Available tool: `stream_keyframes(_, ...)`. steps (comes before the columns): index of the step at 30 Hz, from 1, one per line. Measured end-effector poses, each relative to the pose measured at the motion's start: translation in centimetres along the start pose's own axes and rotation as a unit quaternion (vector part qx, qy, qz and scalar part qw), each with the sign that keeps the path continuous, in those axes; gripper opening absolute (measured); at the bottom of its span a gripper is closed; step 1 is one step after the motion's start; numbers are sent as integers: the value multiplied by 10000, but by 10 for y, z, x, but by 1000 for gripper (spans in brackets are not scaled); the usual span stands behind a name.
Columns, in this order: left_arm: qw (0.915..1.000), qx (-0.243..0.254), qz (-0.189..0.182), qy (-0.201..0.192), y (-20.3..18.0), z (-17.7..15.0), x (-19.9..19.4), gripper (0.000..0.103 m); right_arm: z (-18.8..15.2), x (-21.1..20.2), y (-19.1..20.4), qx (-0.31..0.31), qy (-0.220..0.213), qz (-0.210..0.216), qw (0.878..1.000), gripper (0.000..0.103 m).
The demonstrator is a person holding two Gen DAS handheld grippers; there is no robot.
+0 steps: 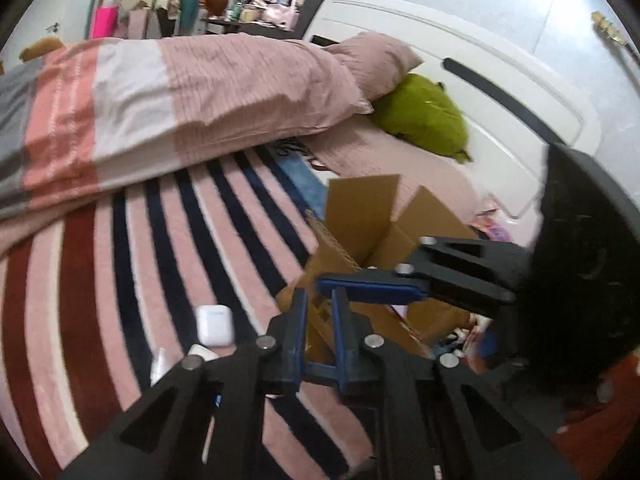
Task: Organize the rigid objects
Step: 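Return the right tool and grasp the gold cylinder beside the lens case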
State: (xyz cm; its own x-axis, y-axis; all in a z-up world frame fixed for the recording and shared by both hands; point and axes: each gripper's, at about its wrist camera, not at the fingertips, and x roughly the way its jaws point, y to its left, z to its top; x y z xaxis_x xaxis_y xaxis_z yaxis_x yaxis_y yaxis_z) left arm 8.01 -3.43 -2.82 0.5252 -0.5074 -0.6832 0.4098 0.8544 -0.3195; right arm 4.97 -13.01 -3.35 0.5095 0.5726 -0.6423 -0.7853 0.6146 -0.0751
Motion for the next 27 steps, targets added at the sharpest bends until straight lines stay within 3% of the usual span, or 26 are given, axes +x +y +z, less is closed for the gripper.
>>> stream_keyframes(4,9990,5,442,113,9,-7,0,10,3,13,7,-34,127,56,9999,39)
stream_keyframes(8,9981,-274,553,28,31,-22,-8,11,-1,31,18,-119,484,20,9988,39)
stream_keyframes(10,9970,-328,707,-16,39,-30,-15,17,-6,36,26,-184,624,77,9978,39)
stream_keyframes(12,9953,-383,877,-113,45,-39,-22,40,-10,39,34,-218,746,202,9968,39)
stream_keyframes(18,9921,-557,1094,-257,63,-76,-33,45,-44,61,60,-67,1172,543,9916,39)
stream_keyframes(21,9910,-741,1090,-240,75,-94,-33,47,-71,82,61,150,1457,443,9882,39)
stream_keyframes(25,9893,-948,1087,-219,87,-114,-31,51,-95,105,52,390,1575,-178,9866,39)
stream_keyframes(27,9892,-998,1050,-212,90,-119,-31,51,-100,112,40,869,1589,-50,9835,39)
